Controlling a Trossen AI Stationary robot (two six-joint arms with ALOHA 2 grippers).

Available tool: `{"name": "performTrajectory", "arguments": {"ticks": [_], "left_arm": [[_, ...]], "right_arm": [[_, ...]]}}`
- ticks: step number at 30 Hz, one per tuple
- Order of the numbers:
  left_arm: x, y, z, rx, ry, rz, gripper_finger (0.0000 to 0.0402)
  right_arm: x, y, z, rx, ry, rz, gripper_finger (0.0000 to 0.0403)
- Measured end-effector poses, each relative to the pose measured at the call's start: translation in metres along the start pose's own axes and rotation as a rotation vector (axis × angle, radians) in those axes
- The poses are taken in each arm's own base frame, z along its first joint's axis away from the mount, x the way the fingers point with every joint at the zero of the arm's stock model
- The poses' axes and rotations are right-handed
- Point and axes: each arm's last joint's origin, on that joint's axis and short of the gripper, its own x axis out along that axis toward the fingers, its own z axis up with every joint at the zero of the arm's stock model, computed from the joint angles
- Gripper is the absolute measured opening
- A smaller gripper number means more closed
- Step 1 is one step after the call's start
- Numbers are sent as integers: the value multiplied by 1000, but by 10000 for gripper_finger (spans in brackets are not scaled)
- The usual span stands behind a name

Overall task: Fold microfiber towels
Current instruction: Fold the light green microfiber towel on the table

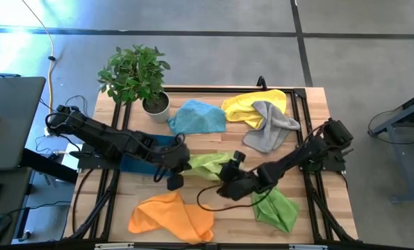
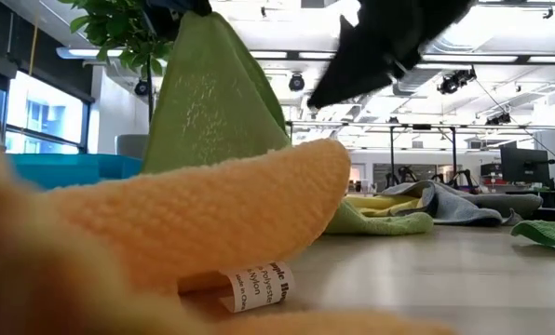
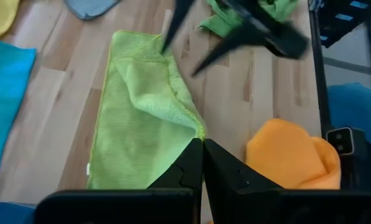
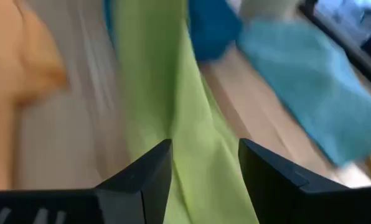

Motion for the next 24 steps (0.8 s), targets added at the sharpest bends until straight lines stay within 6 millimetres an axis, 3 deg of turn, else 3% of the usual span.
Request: {"name": "performTrajectory", "arguments": {"ticks": [5,10,18,24], "left_arm": [[1,3,1,-8,1,4,0],[1,3,2,-7,0,1,0],[1,3,2,-7,2,1,0],[1,3,1,-6,7,-7,0]], "right_arm": [[7,5,3,26,-105,-86,172],[20,6,5,79,-123,-56,172],[40,-1,-1,86,-87,-87,172],[54,-7,-17,67,13,-139,172]]}}
